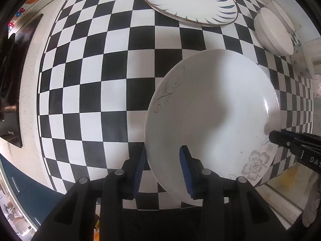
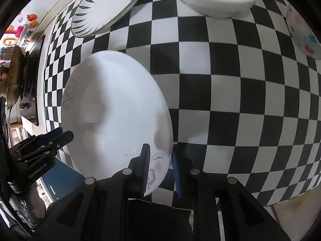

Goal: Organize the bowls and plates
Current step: 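Open both tools and move them to the blue-striped plate rim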

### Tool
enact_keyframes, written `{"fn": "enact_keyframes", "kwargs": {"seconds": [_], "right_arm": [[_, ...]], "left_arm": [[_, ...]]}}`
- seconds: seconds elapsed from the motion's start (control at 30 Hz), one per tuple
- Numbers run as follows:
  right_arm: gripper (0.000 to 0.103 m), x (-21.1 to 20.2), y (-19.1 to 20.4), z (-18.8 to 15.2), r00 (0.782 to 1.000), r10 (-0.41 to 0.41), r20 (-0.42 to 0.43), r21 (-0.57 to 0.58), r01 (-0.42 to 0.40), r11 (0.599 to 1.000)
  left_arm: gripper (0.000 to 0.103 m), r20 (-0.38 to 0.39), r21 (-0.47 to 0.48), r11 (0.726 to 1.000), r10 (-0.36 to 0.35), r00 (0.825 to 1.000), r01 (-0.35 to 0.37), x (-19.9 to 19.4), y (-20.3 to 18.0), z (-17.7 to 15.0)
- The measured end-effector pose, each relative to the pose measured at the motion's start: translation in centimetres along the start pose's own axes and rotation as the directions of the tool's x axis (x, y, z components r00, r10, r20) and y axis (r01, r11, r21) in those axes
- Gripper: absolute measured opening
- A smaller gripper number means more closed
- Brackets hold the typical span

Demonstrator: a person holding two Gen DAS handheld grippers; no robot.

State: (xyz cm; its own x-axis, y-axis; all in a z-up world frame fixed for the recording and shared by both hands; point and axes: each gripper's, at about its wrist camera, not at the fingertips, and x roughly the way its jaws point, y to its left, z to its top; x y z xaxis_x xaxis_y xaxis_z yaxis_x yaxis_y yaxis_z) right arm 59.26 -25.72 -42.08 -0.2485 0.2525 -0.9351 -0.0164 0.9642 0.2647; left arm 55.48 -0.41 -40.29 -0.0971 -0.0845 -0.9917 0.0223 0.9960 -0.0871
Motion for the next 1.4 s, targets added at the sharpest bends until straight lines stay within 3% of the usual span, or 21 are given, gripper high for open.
{"fn": "enact_keyframes", "kwargs": {"seconds": [0.17, 0.27, 0.33, 0.4, 0.6, 0.83, 1.03, 1.2, 1.4], "right_arm": [[0.028, -2.1, -0.1, 0.2, 0.998, -0.030, 0.056, 0.002, 0.030, 1.000], [0.050, -3.8, 0.1, 0.7, 0.995, -0.003, 0.100, 0.001, 0.003, 1.000], [0.071, -5.2, 0.5, 1.4, 0.990, 0.022, 0.138, -0.008, -0.021, 1.000], [0.074, -6.3, 1.0, 2.2, 0.984, 0.044, 0.175, -0.014, -0.042, 0.999], [0.075, -9.3, 3.3, 5.4, 0.961, 0.085, 0.264, -0.032, -0.079, 0.996], [0.076, -11.4, 5.9, 11.4, 0.948, 0.063, 0.312, -0.065, -0.045, 0.997], [0.076, -9.2, 5.4, 18.4, 0.966, 0.054, 0.252, -0.018, -0.051, 0.999], [0.073, -6.3, 4.1, 23.4, 0.982, 0.055, 0.183, 0.044, -0.064, 0.997], [0.056, -2.9, 3.0, 26.7, 0.996, 0.049, 0.077, 0.070, -0.054, 0.996]], "left_arm": [[0.033, 0.077, -0.003, 1.000, 0.011, 0.997, -0.011, -3.2, -0.3, 0.0], [0.033, 0.173, -0.027, 1.000, 0.016, 0.985, -0.012, -5.8, -0.1, 0.8], [0.033, 0.233, -0.035, 0.999, 0.023, 0.972, -0.016, -7.3, 0.2, 1.8], [0.034, 0.267, -0.039, 0.999, 0.032, 0.963, -0.023, -8.3, 0.7, 2.9], [0.034, 0.308, -0.044, 0.999, 0.028, 0.951, -0.015, -10.2, 2.6, 7.1], [0.034, 0.318, -0.056, 0.998, 0.019, 0.948, -0.001, -10.4, 4.8, 12.4], [0.034, 0.250, -0.073, 0.995, -0.049, 0.967, 0.069, -7.8, 6.3, 17.2], [0.034, 0.167, -0.090, 0.980, -0.163, 0.972, 0.180, -4.4, 7.1, 20.8], [0.034, 0.084, -0.085, 0.963, -0.247, 0.965, 0.254, -0.9, 6.8, 23.2]]}}
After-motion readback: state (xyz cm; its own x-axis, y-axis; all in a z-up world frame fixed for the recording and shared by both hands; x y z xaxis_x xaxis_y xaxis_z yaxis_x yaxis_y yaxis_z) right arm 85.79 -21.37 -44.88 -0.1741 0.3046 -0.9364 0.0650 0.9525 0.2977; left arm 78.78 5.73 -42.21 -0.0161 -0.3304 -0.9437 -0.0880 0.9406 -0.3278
